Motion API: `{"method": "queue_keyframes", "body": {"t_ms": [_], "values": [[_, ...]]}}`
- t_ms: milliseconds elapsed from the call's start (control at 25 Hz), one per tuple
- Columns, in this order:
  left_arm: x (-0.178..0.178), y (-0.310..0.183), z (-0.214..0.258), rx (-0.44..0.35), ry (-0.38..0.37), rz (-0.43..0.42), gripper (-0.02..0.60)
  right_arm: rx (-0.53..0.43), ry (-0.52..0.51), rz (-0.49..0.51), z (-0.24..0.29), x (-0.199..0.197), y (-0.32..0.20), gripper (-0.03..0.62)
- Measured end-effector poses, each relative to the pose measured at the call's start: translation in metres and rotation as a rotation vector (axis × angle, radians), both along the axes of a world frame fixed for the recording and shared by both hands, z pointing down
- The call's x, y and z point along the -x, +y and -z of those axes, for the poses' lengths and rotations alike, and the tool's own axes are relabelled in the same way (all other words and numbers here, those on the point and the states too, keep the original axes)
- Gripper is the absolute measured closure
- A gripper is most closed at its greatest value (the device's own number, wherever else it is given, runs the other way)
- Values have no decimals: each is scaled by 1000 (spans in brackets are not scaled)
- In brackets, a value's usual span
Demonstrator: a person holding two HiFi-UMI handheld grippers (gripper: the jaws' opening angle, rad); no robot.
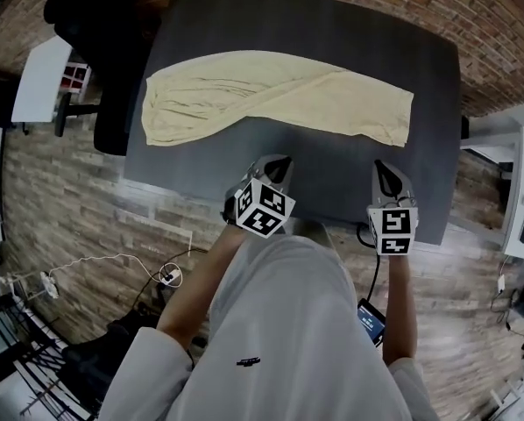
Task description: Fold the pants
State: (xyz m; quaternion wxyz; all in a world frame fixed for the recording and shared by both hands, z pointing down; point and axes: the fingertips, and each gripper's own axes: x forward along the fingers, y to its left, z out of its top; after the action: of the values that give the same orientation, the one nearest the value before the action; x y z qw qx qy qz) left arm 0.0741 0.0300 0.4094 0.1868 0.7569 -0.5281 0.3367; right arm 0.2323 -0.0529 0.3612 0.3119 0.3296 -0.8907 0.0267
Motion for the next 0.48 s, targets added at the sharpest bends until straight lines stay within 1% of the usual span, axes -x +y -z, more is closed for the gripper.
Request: {"method": "queue_keyframes", "body": {"t_ms": [200,480], "values": [[35,32,-7,21,-12,57,577,-5,-13,78,2,37,23,589],[97,64,-13,49,-7,119,575,2,9,187,-1,106,53,588]]}}
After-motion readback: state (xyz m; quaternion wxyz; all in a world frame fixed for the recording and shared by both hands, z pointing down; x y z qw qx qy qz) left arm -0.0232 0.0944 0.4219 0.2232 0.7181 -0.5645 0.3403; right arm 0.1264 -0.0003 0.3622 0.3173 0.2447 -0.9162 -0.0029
